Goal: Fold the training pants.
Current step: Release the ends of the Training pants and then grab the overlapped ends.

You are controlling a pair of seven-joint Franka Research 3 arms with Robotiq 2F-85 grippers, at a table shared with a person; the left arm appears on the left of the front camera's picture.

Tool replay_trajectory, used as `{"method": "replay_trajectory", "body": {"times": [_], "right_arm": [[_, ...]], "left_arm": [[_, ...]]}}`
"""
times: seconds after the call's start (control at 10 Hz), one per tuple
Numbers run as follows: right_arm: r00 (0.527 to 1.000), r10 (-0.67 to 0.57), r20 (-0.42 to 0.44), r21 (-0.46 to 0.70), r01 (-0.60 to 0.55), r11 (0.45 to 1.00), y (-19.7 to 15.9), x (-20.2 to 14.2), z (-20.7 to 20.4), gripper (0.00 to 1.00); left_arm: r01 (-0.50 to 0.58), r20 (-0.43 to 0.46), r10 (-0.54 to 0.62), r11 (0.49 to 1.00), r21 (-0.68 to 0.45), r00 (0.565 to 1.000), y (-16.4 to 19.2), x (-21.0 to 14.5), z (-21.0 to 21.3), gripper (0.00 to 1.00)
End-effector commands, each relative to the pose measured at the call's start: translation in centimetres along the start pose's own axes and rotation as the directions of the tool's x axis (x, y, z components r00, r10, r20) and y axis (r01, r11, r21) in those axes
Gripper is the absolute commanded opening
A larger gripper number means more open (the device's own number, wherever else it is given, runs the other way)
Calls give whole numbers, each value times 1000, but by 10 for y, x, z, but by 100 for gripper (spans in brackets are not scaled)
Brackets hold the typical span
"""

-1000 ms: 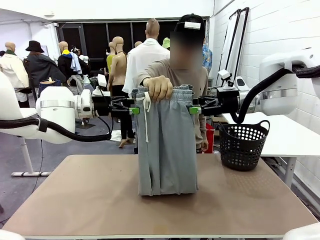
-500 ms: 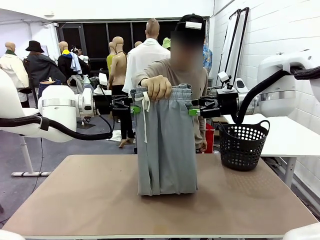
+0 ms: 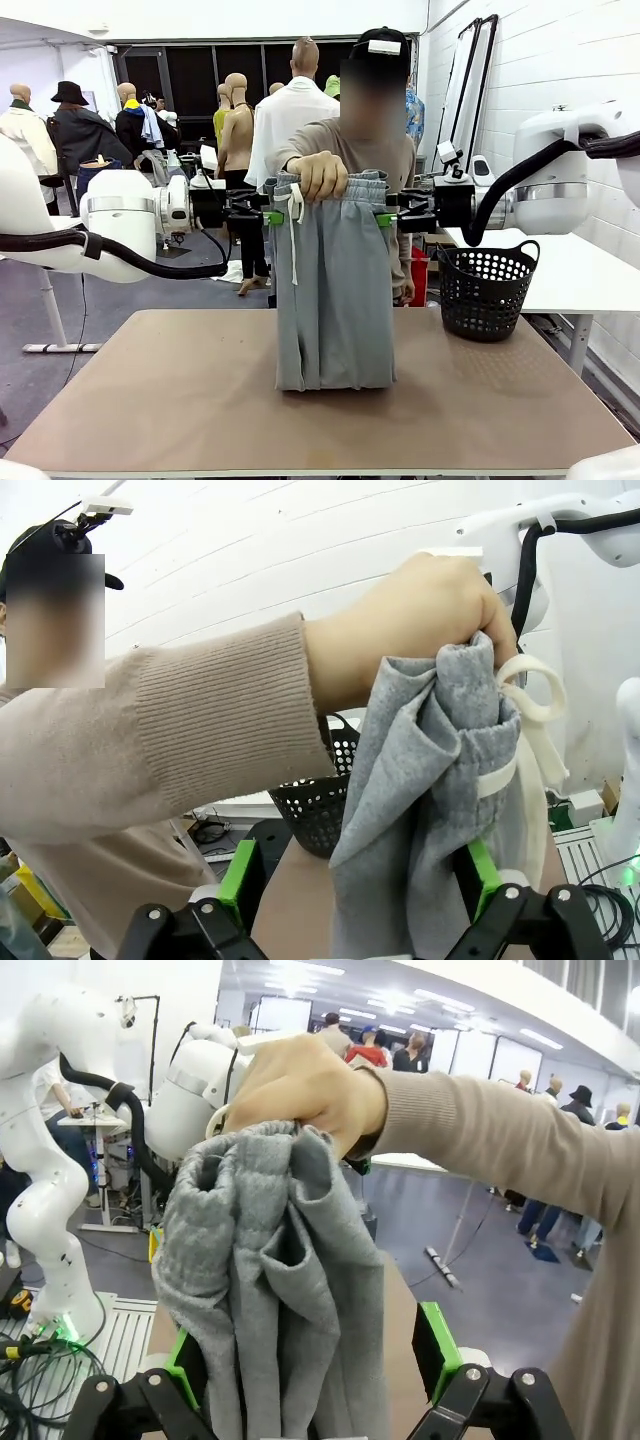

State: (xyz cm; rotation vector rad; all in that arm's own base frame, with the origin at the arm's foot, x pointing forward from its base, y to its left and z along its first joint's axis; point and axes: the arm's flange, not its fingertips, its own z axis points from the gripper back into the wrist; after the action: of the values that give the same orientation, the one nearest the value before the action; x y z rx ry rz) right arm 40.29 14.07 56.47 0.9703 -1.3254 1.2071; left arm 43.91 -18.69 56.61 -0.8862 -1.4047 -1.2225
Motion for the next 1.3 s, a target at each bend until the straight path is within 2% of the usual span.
{"method": "replay_trajectory", "body": {"times": [0.0,0.5,1.2], "right_arm": [[999,31,21,-39,-30,999,-4,-4,-11,100],[1000,6,29,34,-7,999,-9,-8,-27,100],[999,-26,33,115,22,993,-16,-7,-46,100]], "left_arm": [[14,19,-14,1000,10,1000,3,0,-8,100],[-14,77,19,998,-66,997,13,-6,-21,100],[-33,64,43,989,-146,997,14,-7,-51,100]]}}
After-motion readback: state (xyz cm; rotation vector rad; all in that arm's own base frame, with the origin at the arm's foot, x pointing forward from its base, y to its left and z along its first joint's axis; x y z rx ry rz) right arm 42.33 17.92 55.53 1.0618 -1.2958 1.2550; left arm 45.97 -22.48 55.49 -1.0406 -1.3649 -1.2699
